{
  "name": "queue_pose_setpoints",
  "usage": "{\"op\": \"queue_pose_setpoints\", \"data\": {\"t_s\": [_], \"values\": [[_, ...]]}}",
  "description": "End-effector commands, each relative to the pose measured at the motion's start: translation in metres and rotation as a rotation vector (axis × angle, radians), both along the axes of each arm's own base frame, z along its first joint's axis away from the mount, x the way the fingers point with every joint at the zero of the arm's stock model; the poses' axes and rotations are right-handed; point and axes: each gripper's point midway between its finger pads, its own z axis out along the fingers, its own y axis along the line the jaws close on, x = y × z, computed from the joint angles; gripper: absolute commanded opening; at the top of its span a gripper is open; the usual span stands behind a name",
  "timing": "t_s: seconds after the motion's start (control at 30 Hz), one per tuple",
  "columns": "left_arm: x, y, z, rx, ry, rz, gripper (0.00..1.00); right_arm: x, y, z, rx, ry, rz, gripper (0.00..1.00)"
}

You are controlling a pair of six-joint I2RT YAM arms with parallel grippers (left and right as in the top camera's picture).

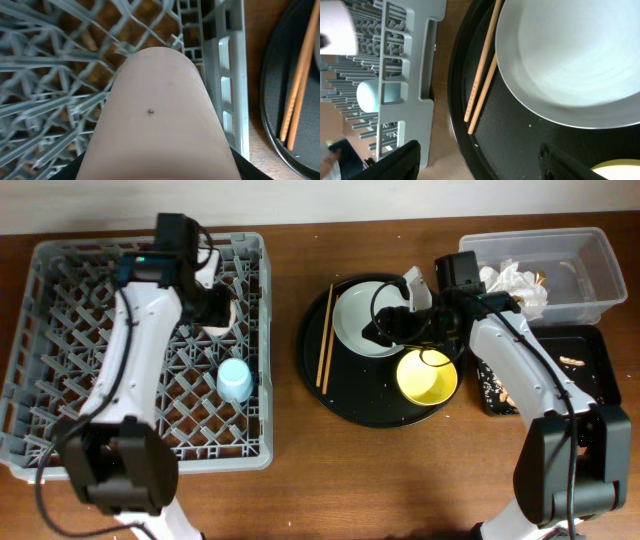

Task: Sort waste into correct bins and load items into the dishwasher rack
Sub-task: 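Carry the pink cup into the rack with the left gripper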

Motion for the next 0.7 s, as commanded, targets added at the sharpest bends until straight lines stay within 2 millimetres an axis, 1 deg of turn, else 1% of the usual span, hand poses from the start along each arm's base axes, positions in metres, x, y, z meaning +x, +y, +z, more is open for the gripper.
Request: {"op": "queue_pose_setpoints", "data": {"t_s": [0.0,0.17,0.33,0.37,0.4,0.43,0.47,0.5,0.53,0.67], "values": [[0.007,-0.01,-0.026,0.019,0.051,-0.012,0.5,0.001,-0.002,0.007,-0.026,-0.032,0.004,0.76],[0.013,-0.015,-0.026,0.012,0.026,-0.021,0.5,0.001,-0.002,0.007,-0.029,-0.035,0.002,0.76],[0.012,-0.016,-0.027,0.006,0.031,-0.024,0.5,0.001,-0.002,0.007,-0.029,-0.036,0.002,0.76],[0.011,-0.016,-0.027,0.006,0.035,-0.024,0.52,0.001,-0.002,0.006,-0.029,-0.035,0.002,0.76],[0.01,-0.017,-0.027,0.007,0.038,-0.026,0.6,0.001,-0.002,0.007,-0.029,-0.035,0.002,0.76],[0.01,-0.019,-0.027,0.007,0.039,-0.031,0.72,0.001,-0.002,0.007,-0.029,-0.035,0.002,0.76],[0.01,-0.02,-0.027,0.008,0.039,-0.034,0.8,0.001,-0.002,0.007,-0.029,-0.035,0.002,0.76],[0.01,-0.022,-0.027,0.008,0.038,-0.038,0.84,0.001,-0.002,0.007,-0.029,-0.035,0.002,0.76],[0.009,-0.023,-0.027,0.008,0.038,-0.041,0.87,0.001,-0.002,0.007,-0.029,-0.034,0.002,0.76],[0.009,-0.023,-0.027,0.007,0.04,-0.04,0.87,0.001,-0.002,0.007,-0.029,-0.034,0.002,0.76]]}}
